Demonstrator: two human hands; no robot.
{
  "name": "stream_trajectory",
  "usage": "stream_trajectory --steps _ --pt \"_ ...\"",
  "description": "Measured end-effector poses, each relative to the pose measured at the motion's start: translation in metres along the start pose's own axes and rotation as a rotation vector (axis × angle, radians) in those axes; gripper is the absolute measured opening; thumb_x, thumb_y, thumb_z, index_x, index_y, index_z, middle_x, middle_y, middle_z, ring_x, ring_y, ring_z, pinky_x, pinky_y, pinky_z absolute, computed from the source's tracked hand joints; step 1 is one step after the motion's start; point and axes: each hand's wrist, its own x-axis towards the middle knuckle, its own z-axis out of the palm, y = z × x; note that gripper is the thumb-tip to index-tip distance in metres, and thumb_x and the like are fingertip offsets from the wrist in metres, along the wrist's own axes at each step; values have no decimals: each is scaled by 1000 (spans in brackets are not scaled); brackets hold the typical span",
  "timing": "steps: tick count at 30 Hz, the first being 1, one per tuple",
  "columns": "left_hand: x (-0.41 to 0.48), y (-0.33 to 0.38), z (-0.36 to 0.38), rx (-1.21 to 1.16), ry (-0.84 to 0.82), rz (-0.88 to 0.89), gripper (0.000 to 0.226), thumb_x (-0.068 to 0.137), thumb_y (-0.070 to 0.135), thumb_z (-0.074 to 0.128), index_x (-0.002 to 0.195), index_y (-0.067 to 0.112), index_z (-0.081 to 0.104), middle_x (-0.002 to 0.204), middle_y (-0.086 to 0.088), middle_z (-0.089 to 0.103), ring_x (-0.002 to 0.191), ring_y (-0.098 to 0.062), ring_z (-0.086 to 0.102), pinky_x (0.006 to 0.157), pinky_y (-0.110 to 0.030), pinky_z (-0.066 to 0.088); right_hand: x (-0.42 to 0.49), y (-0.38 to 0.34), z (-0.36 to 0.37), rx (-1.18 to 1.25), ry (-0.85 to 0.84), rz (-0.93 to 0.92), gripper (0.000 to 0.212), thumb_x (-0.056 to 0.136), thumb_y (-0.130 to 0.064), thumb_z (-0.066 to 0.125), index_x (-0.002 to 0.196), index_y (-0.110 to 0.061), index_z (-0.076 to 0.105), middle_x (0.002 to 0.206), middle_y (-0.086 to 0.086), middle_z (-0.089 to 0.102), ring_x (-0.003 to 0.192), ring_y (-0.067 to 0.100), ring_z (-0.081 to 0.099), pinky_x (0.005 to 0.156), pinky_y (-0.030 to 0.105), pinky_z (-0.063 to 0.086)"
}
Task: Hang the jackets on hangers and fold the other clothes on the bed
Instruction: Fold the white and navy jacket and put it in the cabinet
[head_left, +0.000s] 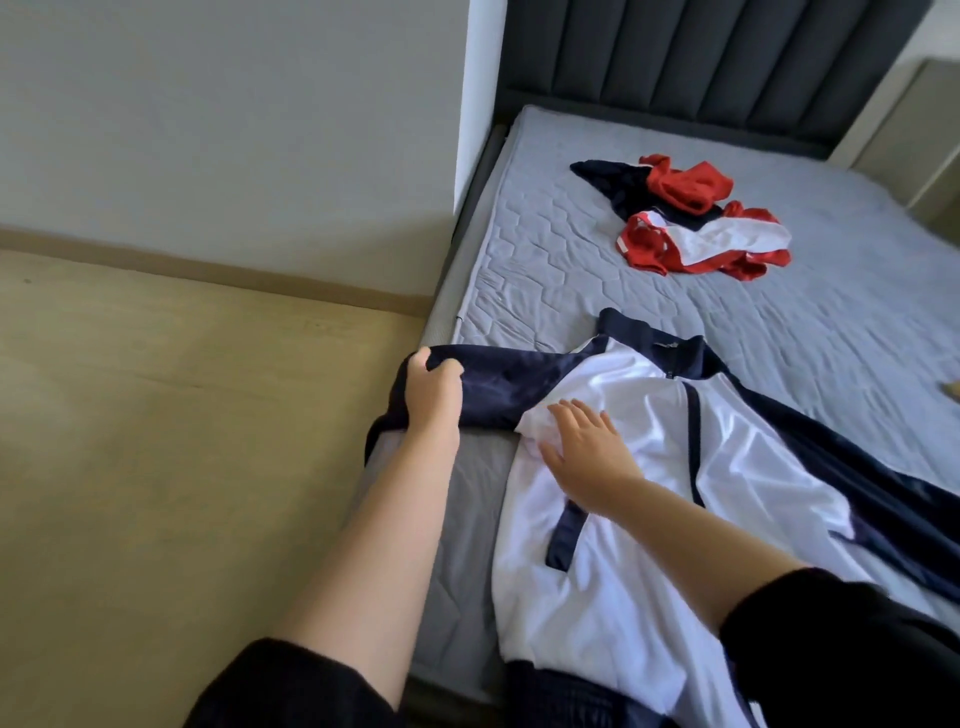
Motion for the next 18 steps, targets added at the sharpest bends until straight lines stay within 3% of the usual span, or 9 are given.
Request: stream_trajectory --steps 3,5,11,15,18 --pt "-25 -8 23 287 -217 117 56 90 9 49 145 14 37 146 -6 42 131 -22 41 98 -25 32 -17 28 -14 -17 -1 65 54 102 -38 31 150 -14 21 159 4 17 148 17 6 120 37 3" --pt "-38 -16 39 452 -276 189 55 89 8 49 143 13 39 145 -6 42 131 -22 41 101 -27 33 -27 51 -24 -30 23 106 54 102 -38 32 149 -14 23 158 4 18 148 18 8 120 37 5" --pt "-36 -22 101 775 -380 419 48 86 10 49 134 13 49 139 -6 51 127 -24 46 100 -30 38 -30 133 -40 29 134 257 41 98 -30 41 132 -9 45 137 7 45 133 26 34 110 38 26" --pt "-5 -28 151 955 -424 493 48 91 13 46 139 15 44 142 -7 47 128 -25 44 98 -30 38 -5 177 -39 185 191 377 43 98 -27 41 137 -9 43 144 8 42 134 25 35 109 35 27" --pt "24 -32 180 1041 -406 491 46 95 16 42 140 16 42 141 -6 48 126 -27 46 97 -32 38 22 206 -33 265 173 452 44 98 -28 42 138 -9 41 145 6 40 130 24 40 98 34 36"
